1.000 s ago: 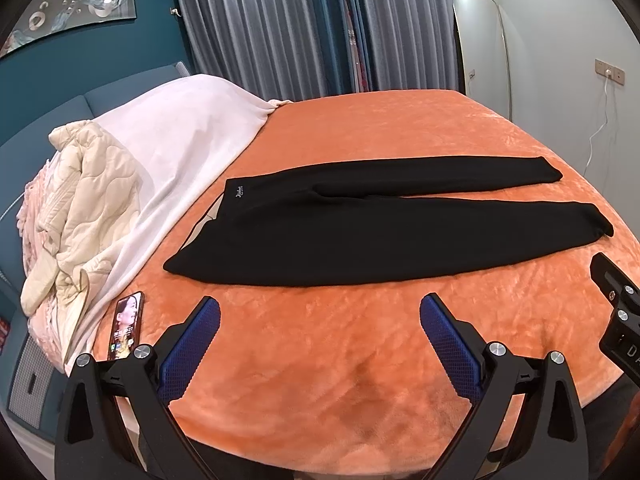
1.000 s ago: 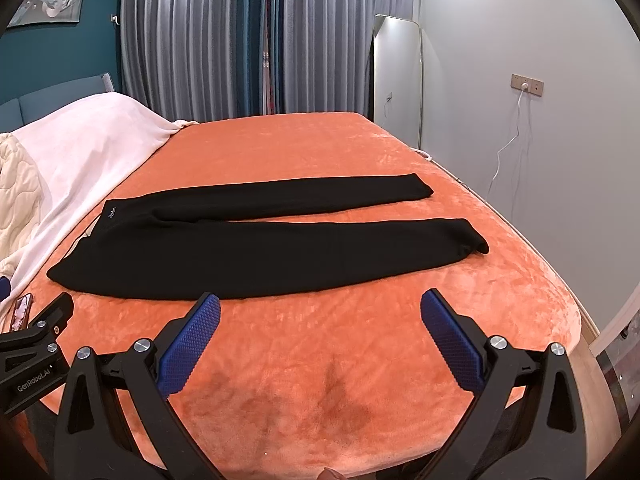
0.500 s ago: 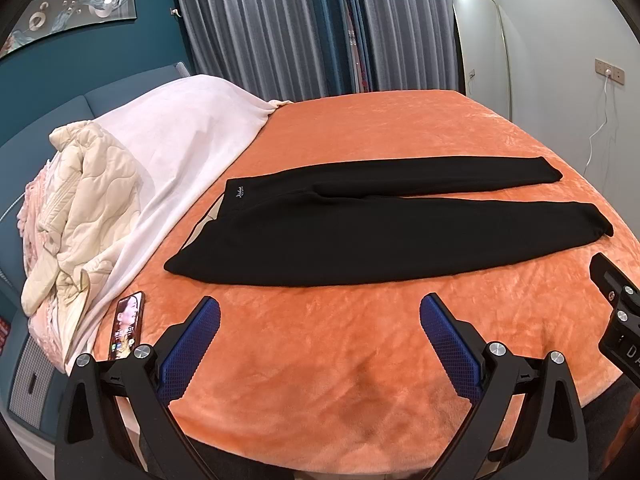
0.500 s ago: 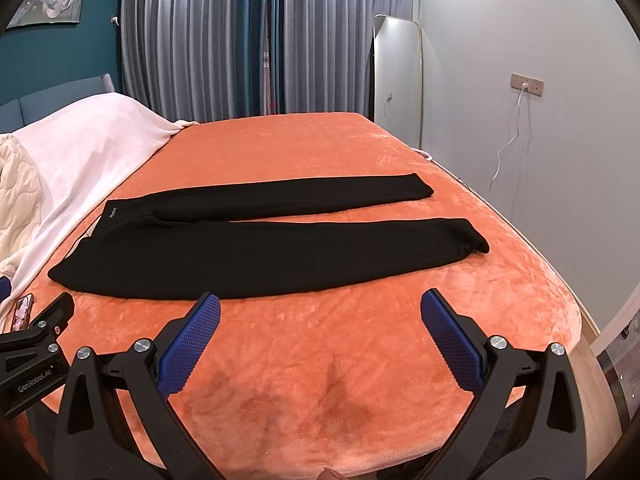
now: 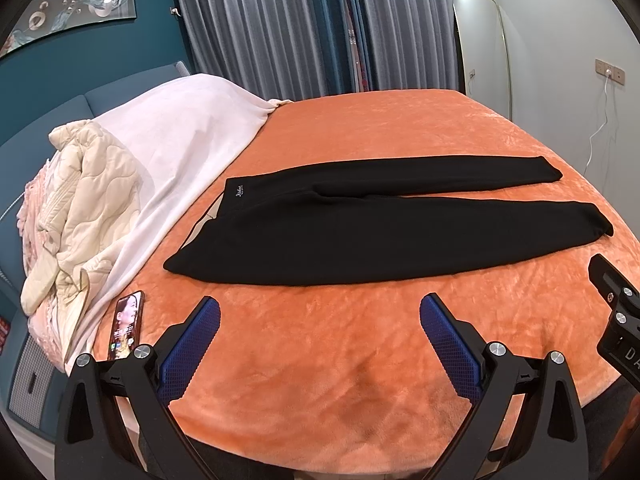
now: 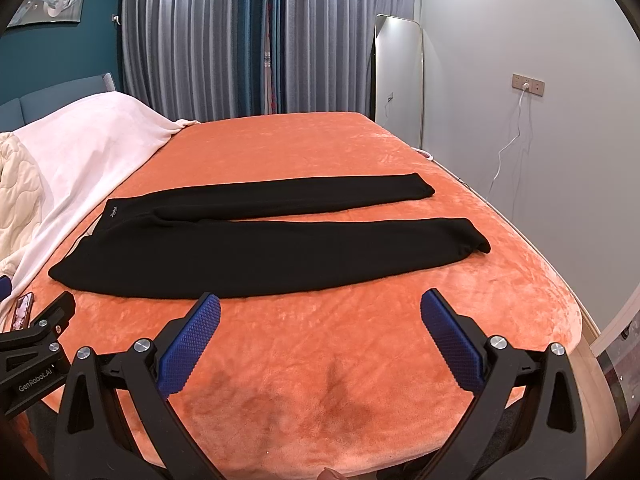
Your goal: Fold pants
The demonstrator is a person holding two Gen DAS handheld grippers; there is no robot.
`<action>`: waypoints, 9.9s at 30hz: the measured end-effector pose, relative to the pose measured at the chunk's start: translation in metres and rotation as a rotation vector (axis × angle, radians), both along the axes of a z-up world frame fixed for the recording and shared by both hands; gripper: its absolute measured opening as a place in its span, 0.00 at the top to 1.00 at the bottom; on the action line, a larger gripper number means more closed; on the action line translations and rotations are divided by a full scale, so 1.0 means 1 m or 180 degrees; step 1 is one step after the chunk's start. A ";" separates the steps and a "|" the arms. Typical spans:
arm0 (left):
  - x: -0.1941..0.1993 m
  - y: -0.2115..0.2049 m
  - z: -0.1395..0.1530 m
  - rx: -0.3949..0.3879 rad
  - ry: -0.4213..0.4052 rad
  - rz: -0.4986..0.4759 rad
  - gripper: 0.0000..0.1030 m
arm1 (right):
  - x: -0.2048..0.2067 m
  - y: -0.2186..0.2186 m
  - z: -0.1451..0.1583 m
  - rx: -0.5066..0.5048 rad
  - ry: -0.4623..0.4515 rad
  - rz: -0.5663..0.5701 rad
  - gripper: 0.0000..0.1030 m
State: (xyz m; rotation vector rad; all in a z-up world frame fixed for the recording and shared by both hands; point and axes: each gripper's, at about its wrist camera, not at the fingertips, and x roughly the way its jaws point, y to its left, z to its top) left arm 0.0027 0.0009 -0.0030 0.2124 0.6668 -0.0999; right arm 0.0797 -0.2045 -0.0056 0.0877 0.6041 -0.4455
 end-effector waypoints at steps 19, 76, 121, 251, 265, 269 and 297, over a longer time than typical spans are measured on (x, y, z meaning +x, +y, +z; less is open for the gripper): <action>0.024 -0.011 -0.007 0.0044 0.0078 0.0022 0.05 | 0.022 -0.012 -0.009 0.0024 0.0101 0.0027 0.05; 0.581 0.156 -0.157 -0.0311 0.1596 0.0968 0.21 | 0.421 -0.482 -0.153 0.0849 0.1118 -0.0364 0.17; 0.238 0.300 -0.063 -0.1505 0.0794 0.0849 0.20 | 0.008 -0.381 -0.072 0.0643 0.0116 0.0264 0.31; 0.190 -0.045 -0.091 -0.0480 0.0471 0.0317 0.06 | 0.107 -0.415 -0.127 0.0422 0.0944 -0.0011 0.61; 0.293 0.097 -0.109 0.0041 0.0555 0.1746 0.06 | 0.144 -0.234 -0.053 0.0513 0.0638 0.1087 0.55; 0.310 0.156 -0.120 -0.0165 0.0802 0.1996 0.06 | 0.219 -0.136 -0.069 0.0703 0.0814 0.1748 0.55; 0.320 0.211 -0.163 -0.1089 0.0753 0.1749 0.05 | 0.451 0.057 -0.134 -0.0317 0.1267 0.1735 1.00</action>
